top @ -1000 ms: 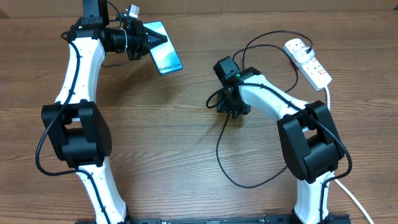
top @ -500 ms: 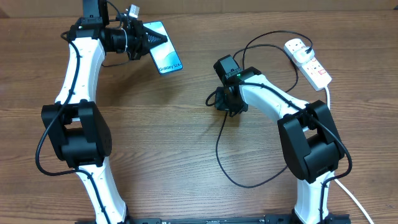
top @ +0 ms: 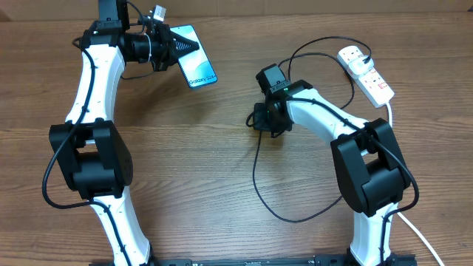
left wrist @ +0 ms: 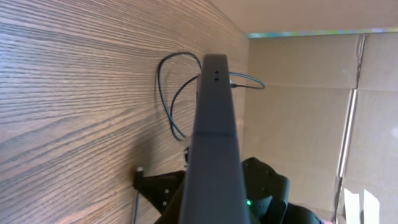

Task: Plug charger to phone and switch on socket

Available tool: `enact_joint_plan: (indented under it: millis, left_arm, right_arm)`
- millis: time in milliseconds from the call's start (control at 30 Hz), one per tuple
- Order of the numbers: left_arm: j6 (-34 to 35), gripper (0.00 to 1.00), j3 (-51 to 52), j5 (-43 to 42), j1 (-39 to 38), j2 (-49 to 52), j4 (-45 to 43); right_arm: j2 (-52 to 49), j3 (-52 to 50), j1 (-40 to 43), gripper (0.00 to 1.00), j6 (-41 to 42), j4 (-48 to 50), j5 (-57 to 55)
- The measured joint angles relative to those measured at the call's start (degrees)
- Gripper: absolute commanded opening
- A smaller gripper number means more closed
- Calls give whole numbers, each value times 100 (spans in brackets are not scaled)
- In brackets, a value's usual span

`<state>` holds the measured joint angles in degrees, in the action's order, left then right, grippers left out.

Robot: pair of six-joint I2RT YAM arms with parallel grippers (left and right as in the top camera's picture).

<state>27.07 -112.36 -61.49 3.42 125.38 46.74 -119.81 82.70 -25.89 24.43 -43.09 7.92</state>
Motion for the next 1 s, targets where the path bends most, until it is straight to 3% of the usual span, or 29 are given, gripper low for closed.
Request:
enact_joint_plan:
  millis: [200,433,600,1000]
  left_arm:
    - [-4,4,2,-514,0,2,-203]
    - [-144,4,4,-1322,0,2,-417]
    - [-264,4,4,-1611,0,2,-415]
    - [-330,4,4,-1888,-72,2,-393]
  right_arm:
    - [136,0,136,4,-1040,37,1768]
    - [1045,2,337,4,-1733,46,3716]
    - [1279,39,334,4,-1886,98,4686]
    - [1276,39,291,4,-1716,721,5744]
